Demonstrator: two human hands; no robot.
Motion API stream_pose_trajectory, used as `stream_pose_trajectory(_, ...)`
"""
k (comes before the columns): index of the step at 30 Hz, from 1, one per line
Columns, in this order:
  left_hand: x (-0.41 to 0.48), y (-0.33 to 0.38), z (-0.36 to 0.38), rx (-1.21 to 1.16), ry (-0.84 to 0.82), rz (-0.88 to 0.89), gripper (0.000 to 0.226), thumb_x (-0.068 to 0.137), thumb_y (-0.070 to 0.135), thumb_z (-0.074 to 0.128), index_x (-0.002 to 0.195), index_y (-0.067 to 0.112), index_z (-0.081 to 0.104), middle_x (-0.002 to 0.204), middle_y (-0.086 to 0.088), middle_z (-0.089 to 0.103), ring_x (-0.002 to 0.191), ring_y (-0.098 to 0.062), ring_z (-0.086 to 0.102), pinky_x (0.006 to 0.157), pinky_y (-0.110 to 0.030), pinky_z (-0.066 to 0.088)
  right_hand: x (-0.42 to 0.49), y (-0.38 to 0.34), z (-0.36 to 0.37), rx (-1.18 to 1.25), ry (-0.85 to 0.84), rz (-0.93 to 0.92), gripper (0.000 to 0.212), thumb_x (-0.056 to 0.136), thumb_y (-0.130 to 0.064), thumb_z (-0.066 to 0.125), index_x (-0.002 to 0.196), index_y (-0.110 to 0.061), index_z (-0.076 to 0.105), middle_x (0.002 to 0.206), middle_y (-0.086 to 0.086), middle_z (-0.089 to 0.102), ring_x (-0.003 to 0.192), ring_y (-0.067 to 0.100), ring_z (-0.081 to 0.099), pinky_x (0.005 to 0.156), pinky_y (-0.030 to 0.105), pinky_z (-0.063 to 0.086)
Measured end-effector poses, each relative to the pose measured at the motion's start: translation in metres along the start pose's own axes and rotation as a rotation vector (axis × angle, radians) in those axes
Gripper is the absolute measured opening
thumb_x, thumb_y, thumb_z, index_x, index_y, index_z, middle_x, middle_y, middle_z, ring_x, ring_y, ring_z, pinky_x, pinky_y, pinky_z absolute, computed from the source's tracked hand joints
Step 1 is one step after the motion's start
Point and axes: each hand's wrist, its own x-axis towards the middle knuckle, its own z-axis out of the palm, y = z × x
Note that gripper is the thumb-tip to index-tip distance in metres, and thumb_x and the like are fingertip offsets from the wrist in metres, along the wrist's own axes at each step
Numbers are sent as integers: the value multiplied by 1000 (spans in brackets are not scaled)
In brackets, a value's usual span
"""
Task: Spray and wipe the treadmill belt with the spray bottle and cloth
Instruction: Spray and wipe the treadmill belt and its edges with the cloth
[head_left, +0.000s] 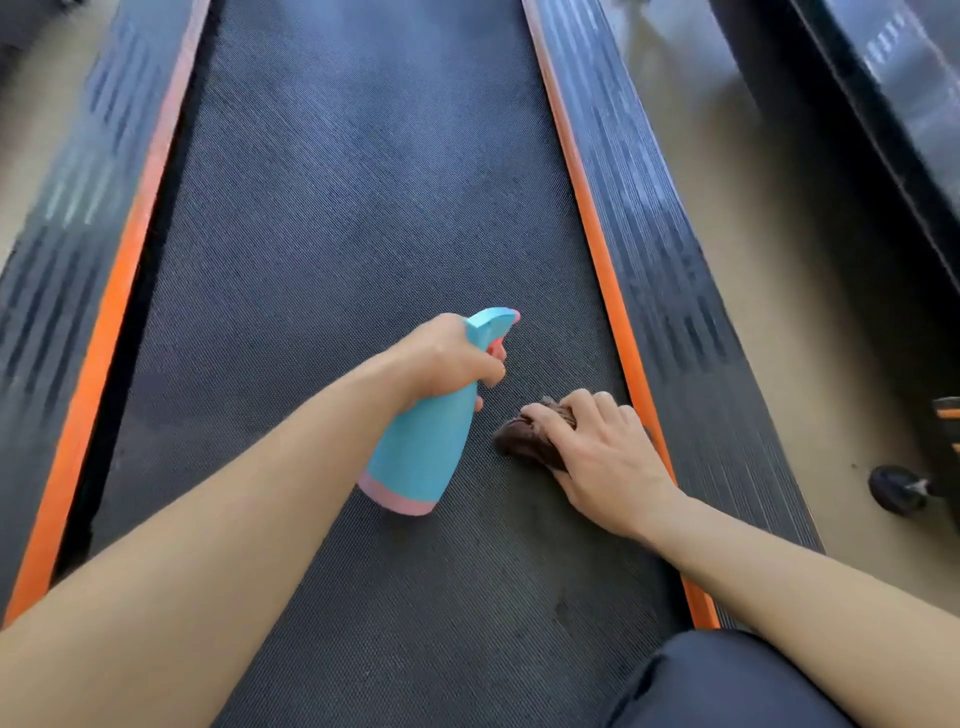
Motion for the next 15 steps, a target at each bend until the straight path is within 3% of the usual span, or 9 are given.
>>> stream_pose_trajectory(3,2,6,8,48,18,-14,11,73,12,73,78,21,68,81,-3,71,65,-26,77,78,-46,67,2,0,0,-8,-1,5,66,76,-35,74,137,-28,53,110,8,54,93,33,49,70,43,43)
stream_pose_trajectory(5,1,4,11,97,54,-28,10,75,13,70,75,21,64,71,-2,71,69,-26,80,80,-46,67,1,0,1,-17,12,-4,62,79,-36,70,138,-28,52,111,8,54,93,33,49,71,43,43)
stream_pose_trajectory(10,-1,-8,2,-25,62,-6,11,80,8,72,91,9,71,80,-3,68,58,-23,73,79,-47,66,25,2,6,-28,76,98,59,81,-34,72,136,-24,54,111,12,55,92,36,52,71,44,44)
stream_pose_trajectory(12,-2,-12,-6,-91,82,9,26,70,16,75,94,8,71,81,-1,69,61,-23,72,80,-55,66,56,6,9,-44,66,194,58,82,-34,71,136,-24,53,113,13,54,95,37,53,73,45,44)
stream_pose_trajectory(15,-2,-16,-15,-161,129,17,30,61,21,73,89,10,71,87,1,73,70,-25,73,80,-58,66,116,18,13,-54,24,322,50,92,-35,61,138,-27,45,124,13,49,109,36,48,86,47,42)
